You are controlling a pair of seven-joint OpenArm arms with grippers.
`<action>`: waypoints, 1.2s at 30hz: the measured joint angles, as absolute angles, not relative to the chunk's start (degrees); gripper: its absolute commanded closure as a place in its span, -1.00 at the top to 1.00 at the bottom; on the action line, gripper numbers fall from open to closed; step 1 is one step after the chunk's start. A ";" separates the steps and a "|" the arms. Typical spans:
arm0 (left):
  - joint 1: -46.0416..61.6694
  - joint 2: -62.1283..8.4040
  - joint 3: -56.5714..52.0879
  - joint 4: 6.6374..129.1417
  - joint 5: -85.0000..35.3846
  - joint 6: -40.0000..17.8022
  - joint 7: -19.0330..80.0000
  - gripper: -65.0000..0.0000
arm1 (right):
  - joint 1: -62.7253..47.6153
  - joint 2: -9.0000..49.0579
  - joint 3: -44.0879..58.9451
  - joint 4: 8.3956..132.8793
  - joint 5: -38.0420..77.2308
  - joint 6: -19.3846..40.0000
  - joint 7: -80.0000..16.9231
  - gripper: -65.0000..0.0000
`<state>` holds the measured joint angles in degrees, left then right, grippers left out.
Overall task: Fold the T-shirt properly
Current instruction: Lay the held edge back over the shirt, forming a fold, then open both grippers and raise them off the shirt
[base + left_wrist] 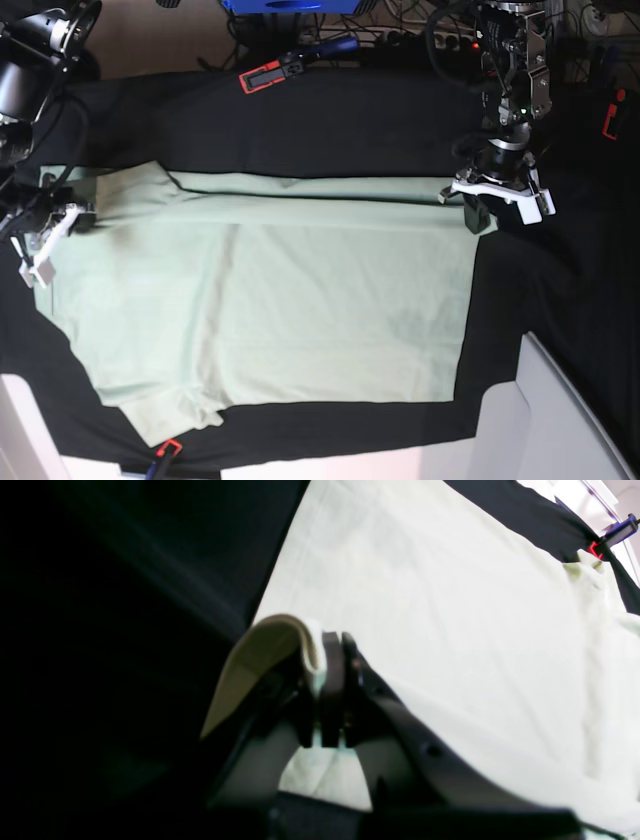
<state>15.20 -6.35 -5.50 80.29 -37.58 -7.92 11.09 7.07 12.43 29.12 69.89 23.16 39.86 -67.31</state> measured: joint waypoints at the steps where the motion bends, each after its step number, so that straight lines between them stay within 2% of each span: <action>1: 15.09 -6.33 -5.50 79.61 -37.58 -7.94 11.14 -1.00 | 7.09 12.43 29.12 69.89 23.18 39.88 -67.22 -1.00; 28: 11.22 -6.35 -5.58 77.45 -37.56 -7.88 11.14 -1.00 | 8.43 12.29 28.18 66.50 23.22 39.86 -63.90 -1.00; 36: 7.25 -6.39 -5.58 71.07 -37.36 -7.90 11.03 -1.00 | 8.51 12.29 28.18 66.46 23.18 39.86 -63.92 -0.99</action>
